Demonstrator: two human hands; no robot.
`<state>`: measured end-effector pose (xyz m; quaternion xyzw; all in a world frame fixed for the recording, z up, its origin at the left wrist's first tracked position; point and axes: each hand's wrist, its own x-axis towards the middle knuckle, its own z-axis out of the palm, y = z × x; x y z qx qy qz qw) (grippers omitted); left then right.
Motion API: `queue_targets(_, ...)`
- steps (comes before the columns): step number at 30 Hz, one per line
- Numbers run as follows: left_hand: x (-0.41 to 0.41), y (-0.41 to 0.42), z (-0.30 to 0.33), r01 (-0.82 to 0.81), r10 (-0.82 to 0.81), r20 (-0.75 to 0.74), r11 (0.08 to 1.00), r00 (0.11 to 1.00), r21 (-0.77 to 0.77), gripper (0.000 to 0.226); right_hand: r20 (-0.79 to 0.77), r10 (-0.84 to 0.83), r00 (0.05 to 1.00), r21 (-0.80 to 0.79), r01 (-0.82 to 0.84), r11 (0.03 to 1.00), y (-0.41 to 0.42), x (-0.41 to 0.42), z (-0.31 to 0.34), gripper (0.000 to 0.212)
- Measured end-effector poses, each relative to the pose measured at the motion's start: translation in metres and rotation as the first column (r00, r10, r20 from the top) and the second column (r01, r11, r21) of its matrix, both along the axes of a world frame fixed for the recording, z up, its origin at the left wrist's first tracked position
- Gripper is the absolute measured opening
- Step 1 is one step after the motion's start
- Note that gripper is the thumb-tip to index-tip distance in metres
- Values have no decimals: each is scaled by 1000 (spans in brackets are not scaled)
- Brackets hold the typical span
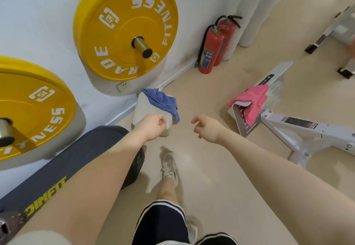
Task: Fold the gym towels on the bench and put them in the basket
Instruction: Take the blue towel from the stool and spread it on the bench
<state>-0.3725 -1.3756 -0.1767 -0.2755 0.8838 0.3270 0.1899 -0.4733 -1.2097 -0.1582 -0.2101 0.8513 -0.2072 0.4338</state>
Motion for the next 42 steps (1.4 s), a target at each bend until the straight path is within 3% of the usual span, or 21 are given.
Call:
queue_targets(5, -88, -68, -55, -48, 46, 54, 999, 997, 27, 25, -28, 45, 999, 123, -41, 992, -72, -96, -66, 40)
queue_targets(8, -131, -104, -101, -9, 14, 117, 999, 993, -48, 21, -22, 101, 995, 146, -97, 984, -110, -138, -120, 43)
queue_targets(12, -175, -138, -167, 68, -61, 59, 989, 996, -129, 19, -7, 143, 990, 115, -141, 983, -142, -163, -204, 41)
queue_targets(15, -184, -149, -221, 41, -42, -6, 986, 999, -160, 23, -36, 233, 972, 128, -227, 966, -157, -167, -286, 41)
queue_targets(19, -184, -160, -312, 27, -23, 39, 994, 999, -102, 30, -137, 332, 933, 132, -315, 940, -194, -188, -399, 47)
queue_targets(23, -183, -168, -370, -64, 71, 96, 996, 993, -68, 32, -164, 313, 935, 56, -308, 950, -218, -194, -470, 59)
queue_targets(25, -182, -167, -389, -123, 125, 103, 992, 987, -29, 30, -244, 346, 906, 93, -333, 938, -220, -192, -487, 59)
queue_targets(28, -182, -165, -400, -146, 145, 96, 989, 985, 9, 28, -387, 369, 845, 132, -345, 929, -218, -190, -493, 53)
queue_targets(30, -180, -165, -397, -165, 162, 92, 986, 982, 19, 28, -397, 397, 827, 134, -376, 917, -218, -189, -491, 37)
queue_targets(36, -177, -164, -328, -52, 51, 152, 999, 987, 5, 29, -122, 338, 933, -13, -342, 940, -222, -191, -412, 8)
queue_targets(38, -175, -162, -291, -74, 73, 114, 997, 991, 0, 29, -50, 357, 933, -81, -360, 930, -222, -192, -363, 30)
queue_targets(42, -155, -147, -200, -216, 211, 66, 973, 975, 78, 29, 59, 460, 886, -181, -443, 878, -199, -184, -250, 17)
